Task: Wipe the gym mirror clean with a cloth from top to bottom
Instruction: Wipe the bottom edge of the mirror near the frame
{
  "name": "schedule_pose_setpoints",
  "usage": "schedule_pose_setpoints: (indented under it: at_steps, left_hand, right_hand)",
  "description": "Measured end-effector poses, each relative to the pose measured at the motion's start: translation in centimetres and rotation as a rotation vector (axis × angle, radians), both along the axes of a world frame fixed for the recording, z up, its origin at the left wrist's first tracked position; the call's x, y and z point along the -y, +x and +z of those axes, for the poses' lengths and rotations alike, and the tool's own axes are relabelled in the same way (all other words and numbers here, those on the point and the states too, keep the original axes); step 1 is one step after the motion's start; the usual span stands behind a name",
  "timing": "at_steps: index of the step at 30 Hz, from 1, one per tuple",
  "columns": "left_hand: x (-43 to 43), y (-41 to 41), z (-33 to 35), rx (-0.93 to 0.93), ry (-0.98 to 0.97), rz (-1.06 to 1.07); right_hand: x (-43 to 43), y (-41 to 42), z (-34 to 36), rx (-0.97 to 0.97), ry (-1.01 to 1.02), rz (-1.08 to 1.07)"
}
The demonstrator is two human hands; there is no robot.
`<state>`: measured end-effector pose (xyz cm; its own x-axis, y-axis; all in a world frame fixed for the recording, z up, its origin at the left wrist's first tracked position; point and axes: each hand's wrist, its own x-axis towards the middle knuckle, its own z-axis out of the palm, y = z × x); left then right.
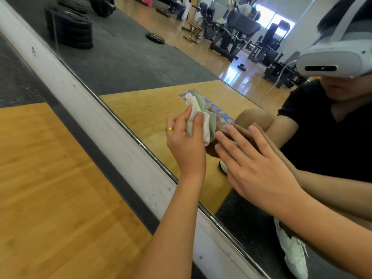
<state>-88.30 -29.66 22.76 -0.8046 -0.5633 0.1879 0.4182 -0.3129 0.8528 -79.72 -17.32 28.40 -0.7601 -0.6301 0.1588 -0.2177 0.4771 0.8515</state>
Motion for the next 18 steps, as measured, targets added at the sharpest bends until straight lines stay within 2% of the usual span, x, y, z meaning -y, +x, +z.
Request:
schedule_pose_setpoints:
  at_steps: [3,5,10,15,18]
  left_hand:
    - [1.4,-2.2,-2.9,0.192,0.041,0.104]
    - [1.9,-2.9,-3.9,0.267,0.063,0.096]
    - [-0.3,-0.8,-0.5,0.067,0.059,0.037]
    - [1.4,-2.7,-3.9,0.235,0.095,0.119]
    - [0.7,-2.4,-2.7,0.216,0.086,0.15]
  right_hand:
    - [0.1,0.0,0.1,0.01,0.004,0.0]
    - [0.0,0.0,0.1,0.014,0.01,-0.005]
    - [0.0,-0.1,0.0,0.008,0.002,0.009]
    - [0.0,0.0,0.1,0.031,0.002,-0.009]
    - [0.0,0.1,0.2,0.041,-0.013,-0.024]
